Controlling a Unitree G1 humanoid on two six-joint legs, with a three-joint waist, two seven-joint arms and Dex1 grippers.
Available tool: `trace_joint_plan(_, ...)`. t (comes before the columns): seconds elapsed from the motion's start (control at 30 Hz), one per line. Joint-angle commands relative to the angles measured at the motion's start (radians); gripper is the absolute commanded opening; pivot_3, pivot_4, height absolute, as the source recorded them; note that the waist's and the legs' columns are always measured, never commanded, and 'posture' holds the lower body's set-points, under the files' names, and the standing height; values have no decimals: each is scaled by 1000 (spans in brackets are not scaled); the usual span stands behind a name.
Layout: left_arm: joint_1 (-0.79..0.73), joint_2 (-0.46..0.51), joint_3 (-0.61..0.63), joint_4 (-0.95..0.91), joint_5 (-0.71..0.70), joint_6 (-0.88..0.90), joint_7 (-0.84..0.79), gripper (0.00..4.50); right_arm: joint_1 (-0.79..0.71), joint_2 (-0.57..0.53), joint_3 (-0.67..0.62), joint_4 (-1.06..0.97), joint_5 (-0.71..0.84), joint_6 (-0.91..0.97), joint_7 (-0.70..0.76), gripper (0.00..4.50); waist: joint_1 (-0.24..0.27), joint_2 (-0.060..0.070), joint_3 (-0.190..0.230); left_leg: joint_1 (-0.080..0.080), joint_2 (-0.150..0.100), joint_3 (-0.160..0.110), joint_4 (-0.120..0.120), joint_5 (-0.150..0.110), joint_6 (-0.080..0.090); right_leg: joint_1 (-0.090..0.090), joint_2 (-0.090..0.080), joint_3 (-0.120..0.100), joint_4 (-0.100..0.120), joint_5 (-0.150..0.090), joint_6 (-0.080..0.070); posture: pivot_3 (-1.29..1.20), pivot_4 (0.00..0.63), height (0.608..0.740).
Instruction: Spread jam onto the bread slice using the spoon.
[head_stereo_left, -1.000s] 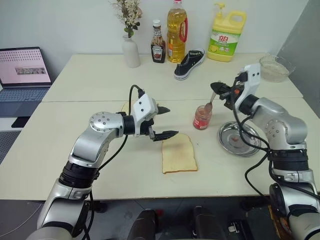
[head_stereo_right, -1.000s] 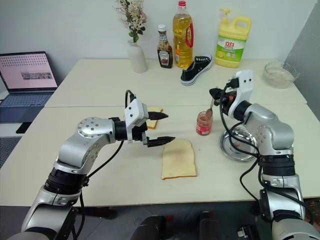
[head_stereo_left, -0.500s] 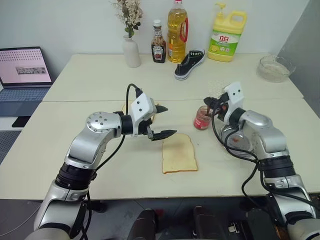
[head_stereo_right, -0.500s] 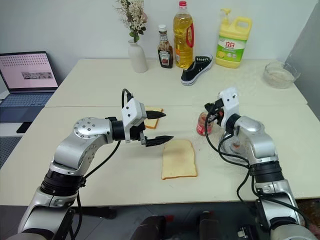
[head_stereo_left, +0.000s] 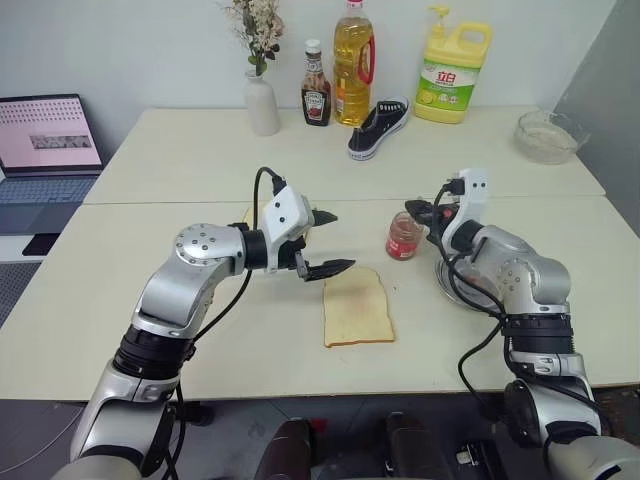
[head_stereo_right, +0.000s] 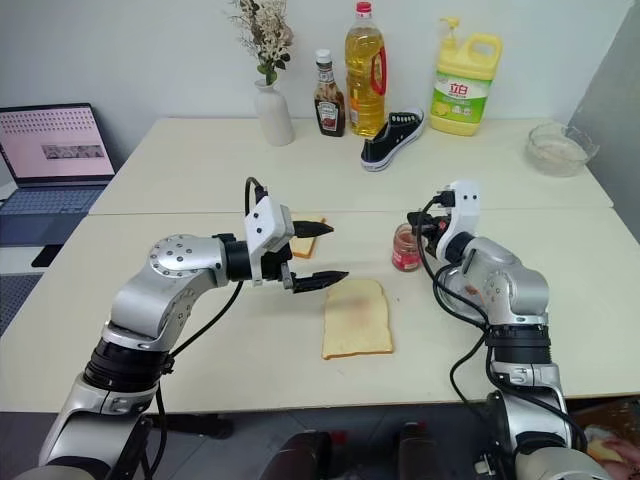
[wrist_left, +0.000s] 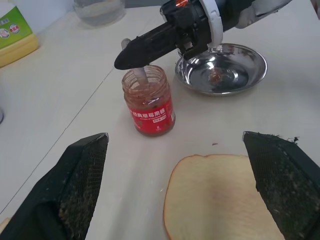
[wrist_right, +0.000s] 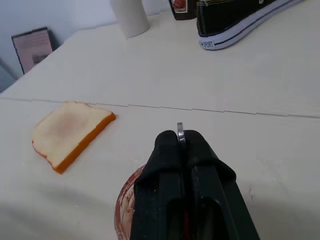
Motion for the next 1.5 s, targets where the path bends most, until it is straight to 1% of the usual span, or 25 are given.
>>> trace_joint_plan(0.03,-24,-2,15,-4,0,-26,3,4500,-56,21,-112,-26,85,51,-72,19,-1,0,0,0,0,0,0,0,0,0,0,0,0,0,0,0,150,740)
trace_joint_plan(0.1,-27,-2,14,3,1,-31,-3,4500,-71,34,-170,-31,130,83,-113,19,0,0,0,0,0,0,0,0,0,0,0,0,0,0,0,0,150,740)
trace_joint_plan(0.2,-34,-3,11,22,7,-47,-7,4500,-85,47,-222,-36,175,115,-154,19,0,0,0,0,0,0,0,0,0,0,0,0,0,0,0,0,150,740)
trace_joint_plan(0.6,-54,-8,6,66,14,-77,-27,4500,-93,32,-373,-62,372,214,-252,19,-1,0,0,0,0,0,-1,0,0,0,0,0,0,0,0,0,150,740)
trace_joint_plan(0.73,-57,-11,6,74,13,-81,-34,4500,-105,55,-436,-64,456,219,-321,19,-1,0,0,0,0,1,-1,0,0,0,0,0,0,0,0,0,150,740)
trace_joint_plan(0.8,-48,2,2,63,2,-78,-64,4500,-115,63,-453,-71,513,231,-341,19,-1,0,0,0,0,1,-1,0,0,0,0,0,0,0,0,0,150,740)
trace_joint_plan(0.87,-36,17,5,52,-9,-72,-93,4500,-115,62,-447,-91,557,247,-347,19,-1,0,0,0,0,1,-1,0,0,0,0,0,0,0,0,0,150,740)
trace_joint_plan(0.97,-4,72,22,27,-26,-62,-150,4500,-97,45,-399,-160,632,309,-320,19,-7,1,0,0,1,1,-1,0,0,-1,1,0,0,0,0,0,150,740)
trace_joint_plan(1.07,31,128,39,2,-48,-46,-187,4500,-69,19,-314,-242,670,364,-279,19,-10,1,0,0,2,1,-2,0,0,-1,1,0,0,0,-1,0,150,740)
trace_joint_plan(1.17,70,168,51,-24,-57,-43,-207,4500,-53,27,-257,-297,692,372,-280,19,-12,1,0,0,2,0,-3,0,0,-1,2,0,0,-1,0,0,150,740)
trace_joint_plan(1.23,76,170,59,-33,-61,-36,-191,4500,-69,27,-263,-277,706,355,-294,19,-11,1,1,0,2,0,-3,0,0,-1,2,0,0,-3,3,0,150,740)
trace_joint_plan(1.37,76,156,66,-57,-67,-14,-161,4500,-112,18,-293,-207,727,314,-322,19,-1,1,1,0,2,0,-2,0,0,-1,1,0,-1,-3,3,0,150,740)
trace_joint_plan(1.43,82,154,64,-69,-68,-8,-152,4500,-120,-6,-295,-178,713,297,-313,19,0,1,1,0,1,0,-2,0,0,-1,1,0,-1,-3,3,0,150,740)
trace_joint_plan(1.5,85,155,65,-75,-70,-4,-144,4500,-124,-56,-294,-137,673,269,-285,19,1,1,1,-1,1,0,-3,0,0,-1,1,0,-1,-3,3,0,150,740)
